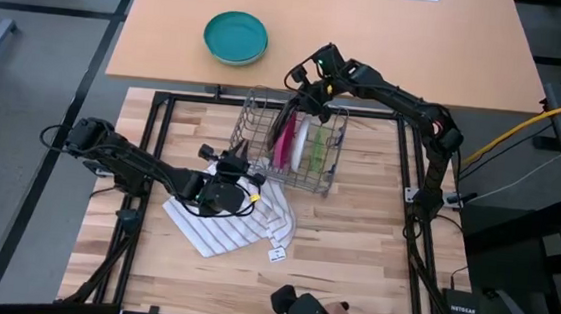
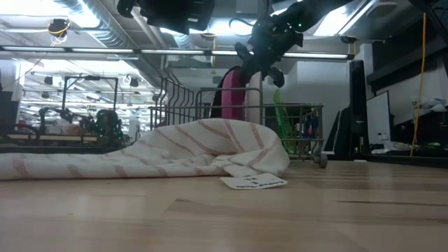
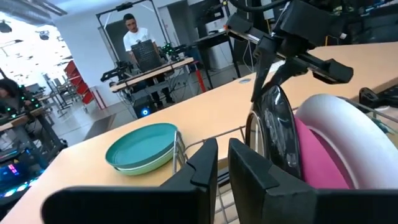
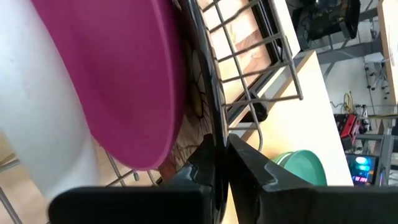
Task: Sort dishes
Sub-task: Put the red plate in the dish rack
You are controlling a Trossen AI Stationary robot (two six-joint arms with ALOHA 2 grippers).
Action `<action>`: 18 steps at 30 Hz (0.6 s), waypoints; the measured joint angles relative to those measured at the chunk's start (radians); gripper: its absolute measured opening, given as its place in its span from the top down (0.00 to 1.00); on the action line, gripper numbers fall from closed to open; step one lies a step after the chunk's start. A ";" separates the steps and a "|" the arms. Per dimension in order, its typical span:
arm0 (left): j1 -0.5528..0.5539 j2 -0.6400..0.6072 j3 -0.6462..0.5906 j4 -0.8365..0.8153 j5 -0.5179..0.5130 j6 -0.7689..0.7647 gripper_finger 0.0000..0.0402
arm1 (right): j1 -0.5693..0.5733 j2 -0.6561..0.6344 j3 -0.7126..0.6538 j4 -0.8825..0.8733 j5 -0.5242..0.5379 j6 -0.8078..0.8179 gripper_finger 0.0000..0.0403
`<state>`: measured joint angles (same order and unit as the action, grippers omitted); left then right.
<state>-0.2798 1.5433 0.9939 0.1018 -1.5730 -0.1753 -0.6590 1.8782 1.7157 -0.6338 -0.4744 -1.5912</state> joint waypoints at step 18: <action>0.000 0.001 -0.001 -0.017 0.002 -0.008 0.92 | 0.005 -0.111 0.000 -0.060 -0.008 -0.011 0.93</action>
<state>-0.2798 1.5444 0.9932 0.0853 -1.5711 -0.1833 -0.6537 1.7676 1.7157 -0.6941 -0.4824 -1.6024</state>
